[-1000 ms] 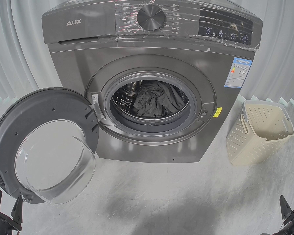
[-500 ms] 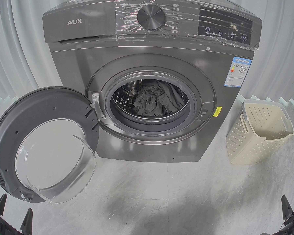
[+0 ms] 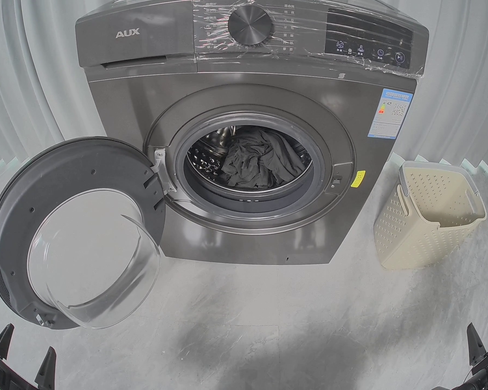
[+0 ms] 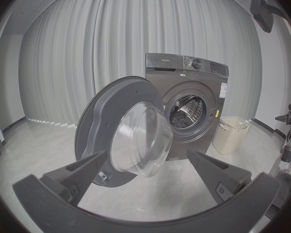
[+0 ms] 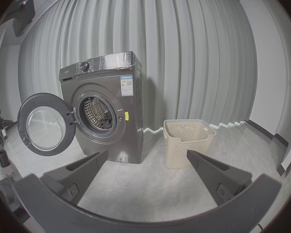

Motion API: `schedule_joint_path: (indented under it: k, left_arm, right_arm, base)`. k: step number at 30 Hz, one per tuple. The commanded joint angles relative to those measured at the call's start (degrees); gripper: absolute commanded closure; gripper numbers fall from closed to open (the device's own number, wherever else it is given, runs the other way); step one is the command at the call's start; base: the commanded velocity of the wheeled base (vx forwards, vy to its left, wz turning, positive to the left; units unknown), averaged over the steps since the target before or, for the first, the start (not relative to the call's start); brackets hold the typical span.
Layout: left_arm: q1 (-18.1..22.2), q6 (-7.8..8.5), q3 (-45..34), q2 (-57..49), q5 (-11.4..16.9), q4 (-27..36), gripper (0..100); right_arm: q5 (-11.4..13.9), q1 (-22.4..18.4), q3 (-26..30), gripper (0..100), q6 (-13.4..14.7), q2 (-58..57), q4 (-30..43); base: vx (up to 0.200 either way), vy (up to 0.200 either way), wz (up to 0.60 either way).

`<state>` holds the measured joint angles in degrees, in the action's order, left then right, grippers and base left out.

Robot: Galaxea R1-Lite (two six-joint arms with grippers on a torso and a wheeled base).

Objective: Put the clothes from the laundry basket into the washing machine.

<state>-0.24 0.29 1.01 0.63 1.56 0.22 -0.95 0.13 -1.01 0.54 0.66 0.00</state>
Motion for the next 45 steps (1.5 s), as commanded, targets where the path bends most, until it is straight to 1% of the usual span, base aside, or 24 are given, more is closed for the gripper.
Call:
schedule_joint_path:
  k: [1,3,5,9,14,16,18,26,32,34,38,41,45]
  left_arm:
    - [-0.02,0.06,-0.92,-0.55,-0.07,0.04,0]
    - [-0.02,-0.12,-0.92,-0.46,0.02,-0.04,0]
    - [-0.02,0.15,-0.92,-0.46,0.11,-0.04,0]
    - [-0.02,0.23,-0.92,-0.46,0.2,0.04,0]
    - [-0.02,-0.12,-0.92,-0.46,0.11,-0.04,0]
    - [-0.02,-0.12,-0.92,-0.46,0.11,-0.04,0]
    - [-0.02,0.23,-0.92,-0.55,-0.07,-0.04,0]
    - [-0.02,-0.64,-0.92,-0.46,-0.33,-0.04,0]
    - [-0.02,-1.26,-0.92,-0.46,-0.42,-0.04,0]
    - [-0.02,-1.52,-0.92,-0.46,-0.68,-0.04,0]
    - [-0.02,-1.26,-0.92,-0.46,-0.68,-0.04,0]
    - [-0.02,-1.61,-0.92,-0.46,-0.68,-0.04,0]
    - [0.07,-1.61,-0.92,-0.46,-0.68,-0.04,0]
  right_arm:
    - [-0.02,0.04,1.01,0,-0.01,0.04,0.0]
    - [-0.02,0.04,1.01,0,-0.01,0.04,0.0]
    - [-0.02,0.04,1.01,0,-0.01,-0.04,0.0]
    - [-0.02,0.04,1.01,0,-0.01,-0.04,0.0]
    - [-0.02,0.04,1.01,0,-0.01,-0.04,0.0]
    - [-0.02,0.04,1.01,0,-0.01,0.04,0.0]
    - [-0.02,0.04,1.01,0,-0.01,0.04,0.0]
    - [-0.02,0.04,1.01,0,-0.01,-0.04,0.0]
    - [-0.02,0.04,1.01,0,-0.01,0.04,0.0]
    - [-0.02,0.04,1.01,0,-0.01,0.04,0.0]
    - [-0.02,0.04,1.01,0,-0.01,-0.04,0.0]
    - [-0.02,0.04,1.01,0,-0.01,-0.04,0.0]
    - [-0.02,0.04,1.01,0,-0.01,0.04,0.0]
  base:
    - [0.0,0.0,0.0]
    - [0.0,0.0,0.0]
    - [0.0,0.0,0.0]
    - [-0.2,0.0,0.0]
    - [-0.2,0.0,0.0]
    - [0.0,0.0,0.0]
    - [0.0,0.0,0.0]
    - [0.0,0.0,0.0]
    - [-0.2,0.0,0.0]
    - [0.0,0.0,0.0]
    - [0.0,0.0,0.0]
    - [0.0,0.2,0.0]
    - [0.0,0.2,0.0]
